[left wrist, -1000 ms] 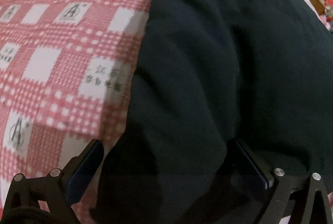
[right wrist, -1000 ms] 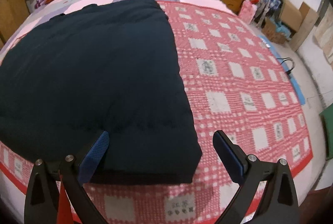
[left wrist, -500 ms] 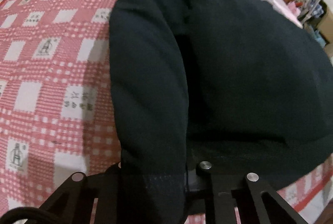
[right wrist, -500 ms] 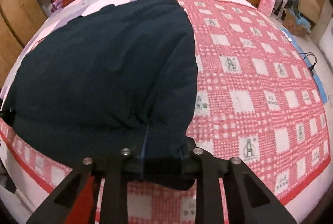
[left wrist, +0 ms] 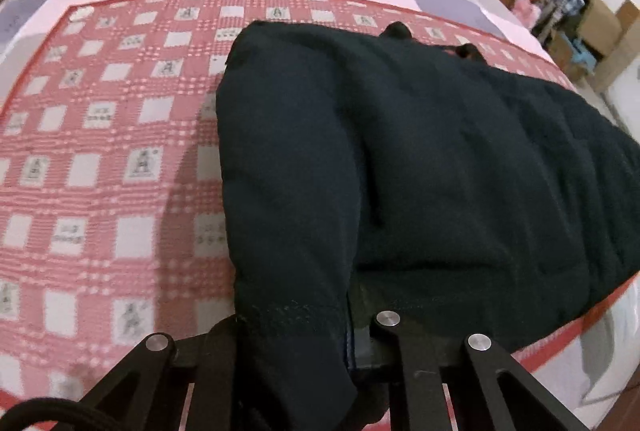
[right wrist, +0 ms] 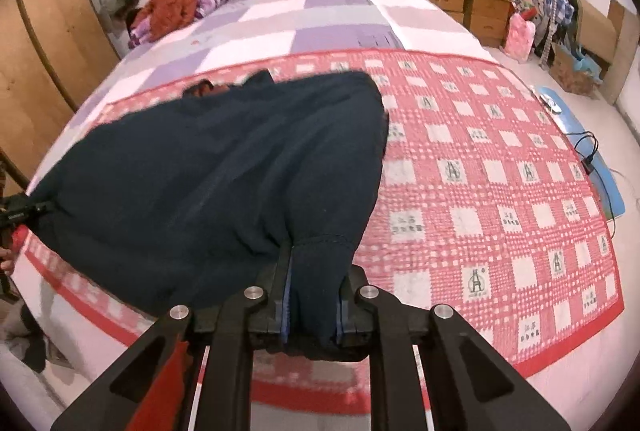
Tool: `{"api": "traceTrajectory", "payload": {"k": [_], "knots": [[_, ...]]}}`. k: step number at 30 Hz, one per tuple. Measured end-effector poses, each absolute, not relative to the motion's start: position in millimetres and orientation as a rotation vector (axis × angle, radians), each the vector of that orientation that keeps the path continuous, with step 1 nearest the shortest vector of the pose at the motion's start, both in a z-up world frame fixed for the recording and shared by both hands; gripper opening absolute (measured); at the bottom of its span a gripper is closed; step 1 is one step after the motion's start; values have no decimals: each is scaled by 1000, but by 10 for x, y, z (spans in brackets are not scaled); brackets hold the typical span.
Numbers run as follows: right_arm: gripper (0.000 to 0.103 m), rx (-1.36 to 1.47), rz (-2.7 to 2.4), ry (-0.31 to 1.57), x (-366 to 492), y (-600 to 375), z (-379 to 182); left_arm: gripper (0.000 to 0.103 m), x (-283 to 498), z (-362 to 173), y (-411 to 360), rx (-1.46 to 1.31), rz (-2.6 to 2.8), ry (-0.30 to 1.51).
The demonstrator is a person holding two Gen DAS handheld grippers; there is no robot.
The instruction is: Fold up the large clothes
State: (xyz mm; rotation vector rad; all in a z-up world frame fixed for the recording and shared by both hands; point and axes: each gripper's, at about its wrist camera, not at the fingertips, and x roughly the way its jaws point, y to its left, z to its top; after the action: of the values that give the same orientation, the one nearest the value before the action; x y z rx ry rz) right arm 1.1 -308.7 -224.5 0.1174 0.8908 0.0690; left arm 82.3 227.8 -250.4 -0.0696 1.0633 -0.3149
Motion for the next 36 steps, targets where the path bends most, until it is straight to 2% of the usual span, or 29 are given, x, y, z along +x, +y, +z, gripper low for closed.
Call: {"api": "traceTrajectory", "payload": {"k": [4, 7, 9, 11, 14, 16, 18, 21, 26, 29, 34, 36], "knots": [[16, 127, 86, 929, -368, -2936, -2189, 14, 451, -2595, 2453, -69, -309, 1119], [16, 153, 71, 985, -668, -2879, -2358, 14, 164, -2903, 2547, -62, -275, 1187], [16, 158, 38, 1044, -820, -2875, -2605, 20, 85, -3129, 2575, -90, -242, 1214], [16, 178, 6, 1092, -868, -2923, -2854, 32, 67, -3275, 2595, -112, -214, 1219], [24, 201, -27, 1125, -876, -3018, -3080, 45, -24, -3313, 2633, -103, -177, 1189], [34, 199, -42, 1137, -883, -3054, -3071, 50, -108, -3288, 2698, -96, -158, 1195], [39, 156, -77, 1145, -942, -3081, -2999, 52, -214, -3226, 2781, -68, -118, 1203], [39, 93, -153, 1148, -1025, -3134, -2810, 52, -409, -3047, 2912, -31, -51, 1216], [39, 50, -224, 1104, -1251, -3035, -2160, 55, -742, -2360, 2754, 19, 32, 1161], [39, 9, -190, 1091, -1378, -2693, -1764, 70, -925, -1826, 2443, 37, 41, 1094], [39, -72, -129, 1065, -1677, -1910, -1180, 84, -1190, -1065, 1811, -10, -37, 1041], [39, -72, -135, 1080, -1785, -1624, -1010, 85, -1287, -867, 1596, -29, -80, 1035]]}}
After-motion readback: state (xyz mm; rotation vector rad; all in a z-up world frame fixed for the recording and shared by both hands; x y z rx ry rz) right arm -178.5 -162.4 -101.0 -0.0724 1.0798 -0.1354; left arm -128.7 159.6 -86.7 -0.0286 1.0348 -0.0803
